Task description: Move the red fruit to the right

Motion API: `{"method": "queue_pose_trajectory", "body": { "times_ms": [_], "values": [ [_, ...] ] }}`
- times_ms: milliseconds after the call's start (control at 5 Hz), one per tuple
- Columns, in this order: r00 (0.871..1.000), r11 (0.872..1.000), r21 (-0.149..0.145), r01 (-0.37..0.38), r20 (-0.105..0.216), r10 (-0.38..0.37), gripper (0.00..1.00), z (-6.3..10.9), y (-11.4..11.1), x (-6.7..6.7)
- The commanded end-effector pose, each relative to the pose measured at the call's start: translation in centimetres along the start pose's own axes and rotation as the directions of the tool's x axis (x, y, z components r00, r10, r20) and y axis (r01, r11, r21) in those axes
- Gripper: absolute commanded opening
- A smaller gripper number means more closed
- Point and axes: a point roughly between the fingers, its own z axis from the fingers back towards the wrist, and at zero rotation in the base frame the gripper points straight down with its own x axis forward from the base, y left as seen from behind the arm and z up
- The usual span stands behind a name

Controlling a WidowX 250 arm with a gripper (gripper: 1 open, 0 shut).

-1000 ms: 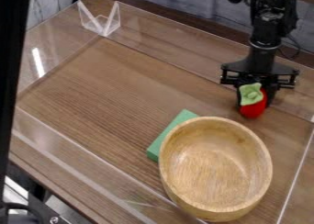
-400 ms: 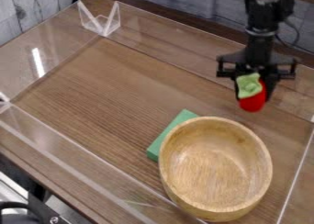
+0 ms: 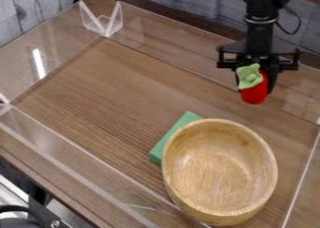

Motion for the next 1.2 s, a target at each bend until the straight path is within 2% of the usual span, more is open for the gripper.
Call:
{"method": "queue_pose_trajectory", "body": {
  "times_ms": [0, 200, 400, 800, 1000],
  "values": [
    [0.998, 0.998, -0.026, 0.049, 0.050, -0.048, 0.00, 0.6, -0.5, 1.5],
    [0.995, 0.995, -0.023, 0.093, 0.041, -0.092, 0.00, -0.5, -1.0, 1.6],
    [0.990, 0.990, -0.025, 0.139, 0.031, -0.138, 1.00, -1.3, -1.5, 1.5],
    [0.995, 0.995, -0.037, 0.098, 0.034, -0.097, 1.00, -0.8, -1.4, 2.6],
    [0.993, 0.993, -0.041, 0.110, 0.034, -0.109, 1.00, 0.3, -0.5, 3.2]
  ]
}}
